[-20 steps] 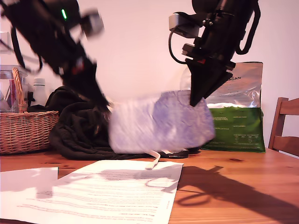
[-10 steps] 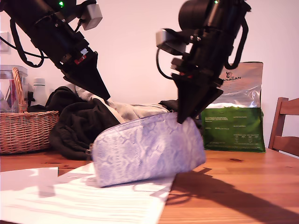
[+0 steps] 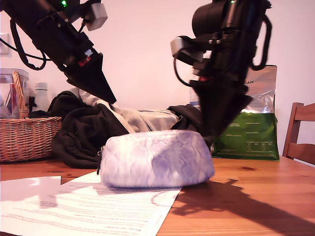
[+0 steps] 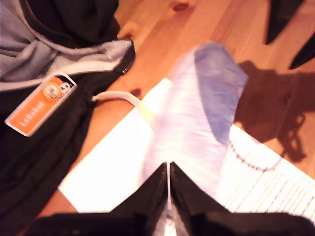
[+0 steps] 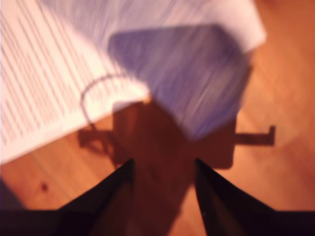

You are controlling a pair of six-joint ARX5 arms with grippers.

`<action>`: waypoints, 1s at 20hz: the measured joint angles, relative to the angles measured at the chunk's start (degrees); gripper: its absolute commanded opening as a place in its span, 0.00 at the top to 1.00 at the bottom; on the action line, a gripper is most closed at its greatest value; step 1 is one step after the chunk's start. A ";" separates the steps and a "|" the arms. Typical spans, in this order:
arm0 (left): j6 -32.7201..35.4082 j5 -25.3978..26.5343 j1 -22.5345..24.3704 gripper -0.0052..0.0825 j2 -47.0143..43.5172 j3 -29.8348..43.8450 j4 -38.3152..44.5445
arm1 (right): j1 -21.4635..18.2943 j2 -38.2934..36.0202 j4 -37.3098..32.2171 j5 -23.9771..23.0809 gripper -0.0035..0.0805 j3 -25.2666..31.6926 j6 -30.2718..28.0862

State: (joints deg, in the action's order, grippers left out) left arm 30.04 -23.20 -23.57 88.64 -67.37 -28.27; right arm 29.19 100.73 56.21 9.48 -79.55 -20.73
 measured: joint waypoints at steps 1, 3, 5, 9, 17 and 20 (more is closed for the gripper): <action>-0.61 -0.09 0.00 0.96 -0.96 0.00 -0.04 | -0.04 -0.28 1.92 0.00 0.99 -0.17 0.00; -1.57 -0.77 0.00 0.96 -3.67 0.00 0.00 | -0.20 -1.62 2.99 0.00 0.97 -0.28 0.90; -2.58 -1.44 0.00 0.96 -5.90 0.00 0.07 | -0.26 -3.08 2.12 -0.98 0.97 -0.76 2.38; -5.92 -1.84 0.00 0.96 -6.38 0.02 2.64 | -0.28 -4.48 -8.31 -1.46 0.97 -1.29 9.88; -16.37 1.27 1.97 0.96 -14.45 7.02 17.42 | -1.31 -18.18 -26.99 -4.35 0.97 -0.66 14.91; -19.30 2.36 1.90 0.96 -19.80 13.94 23.39 | -2.03 -25.73 -37.40 -6.21 0.97 7.50 16.00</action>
State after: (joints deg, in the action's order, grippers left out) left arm 10.74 -20.84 -21.67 68.84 -53.43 -4.89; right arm 27.16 75.00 18.81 3.27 -72.05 -4.73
